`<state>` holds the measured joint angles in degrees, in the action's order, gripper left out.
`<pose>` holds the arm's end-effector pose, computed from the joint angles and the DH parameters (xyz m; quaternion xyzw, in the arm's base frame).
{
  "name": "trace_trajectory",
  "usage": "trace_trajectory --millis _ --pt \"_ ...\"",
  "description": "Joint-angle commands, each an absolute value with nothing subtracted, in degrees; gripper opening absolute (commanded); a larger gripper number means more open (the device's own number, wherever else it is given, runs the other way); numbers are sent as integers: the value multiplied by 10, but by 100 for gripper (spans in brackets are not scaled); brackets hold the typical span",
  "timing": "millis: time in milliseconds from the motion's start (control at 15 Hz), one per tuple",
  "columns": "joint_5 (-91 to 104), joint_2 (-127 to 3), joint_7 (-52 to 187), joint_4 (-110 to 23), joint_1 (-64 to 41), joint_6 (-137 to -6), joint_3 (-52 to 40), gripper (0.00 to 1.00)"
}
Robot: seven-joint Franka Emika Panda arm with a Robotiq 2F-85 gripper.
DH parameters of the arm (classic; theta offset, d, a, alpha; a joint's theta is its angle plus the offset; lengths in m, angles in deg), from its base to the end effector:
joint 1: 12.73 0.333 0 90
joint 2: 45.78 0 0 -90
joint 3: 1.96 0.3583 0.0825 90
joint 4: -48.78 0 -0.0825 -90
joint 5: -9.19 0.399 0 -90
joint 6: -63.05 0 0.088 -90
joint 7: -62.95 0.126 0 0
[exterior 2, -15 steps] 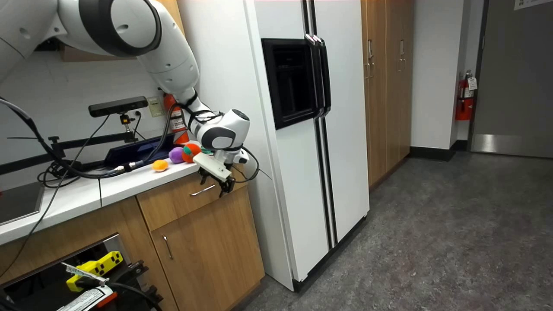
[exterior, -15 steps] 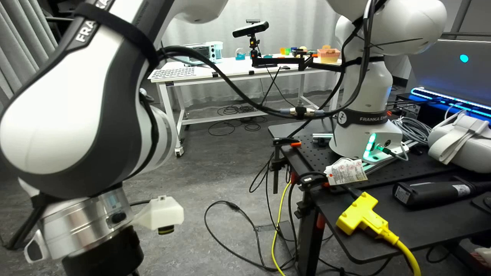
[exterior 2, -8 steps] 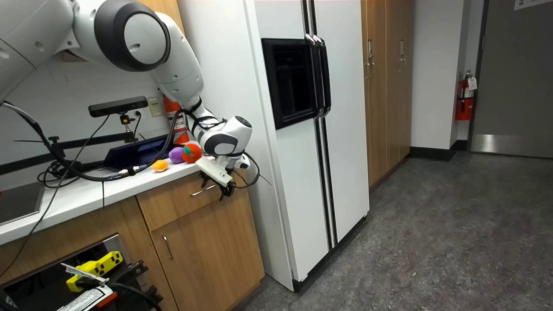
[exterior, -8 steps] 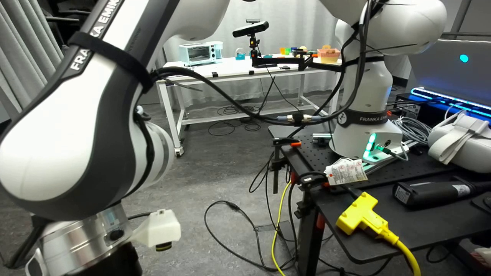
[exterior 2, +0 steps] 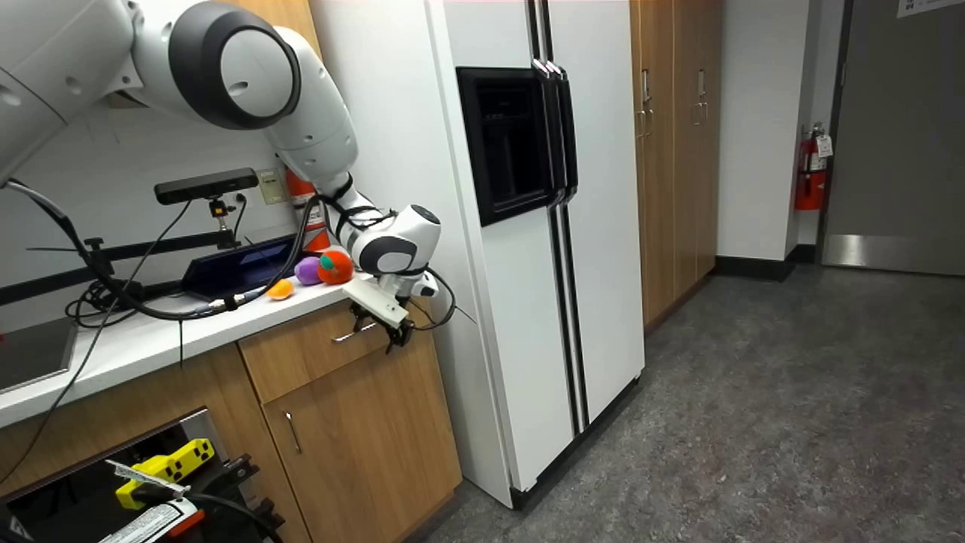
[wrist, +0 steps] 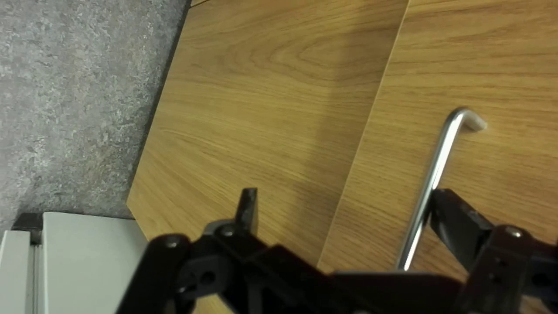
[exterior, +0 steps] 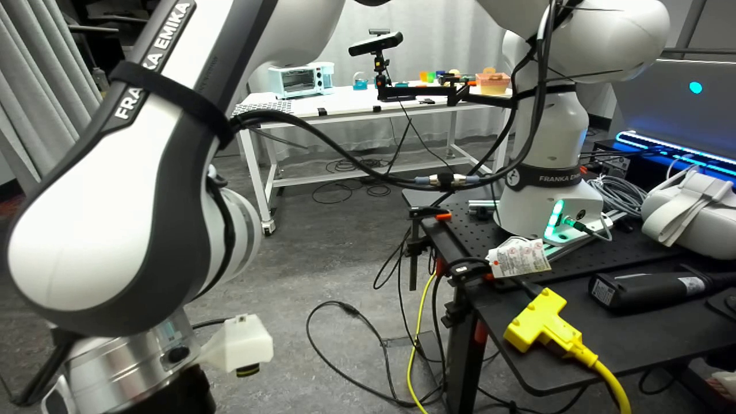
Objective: Open the drawer on the right
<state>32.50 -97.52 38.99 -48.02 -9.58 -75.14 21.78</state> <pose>0.6256 0.2983 0.0985 -0.9338 -0.2044 0.0782 0.2830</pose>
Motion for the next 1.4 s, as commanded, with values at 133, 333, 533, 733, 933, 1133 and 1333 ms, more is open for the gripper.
trace_trajectory --millis 133,333,533,733,933,1133,1333 --pt "294 -962 401 -493 -93 -747 208 100" --pt "286 -957 407 -497 -90 -746 200 100" --pt "271 -942 414 -508 -90 -744 190 100" --pt "259 -922 424 -529 -93 -743 177 100" --pt "250 -892 437 -563 -96 -744 159 100" --pt "244 -851 451 -608 -100 -748 138 100" --pt "235 -811 465 -652 -101 -748 113 100"
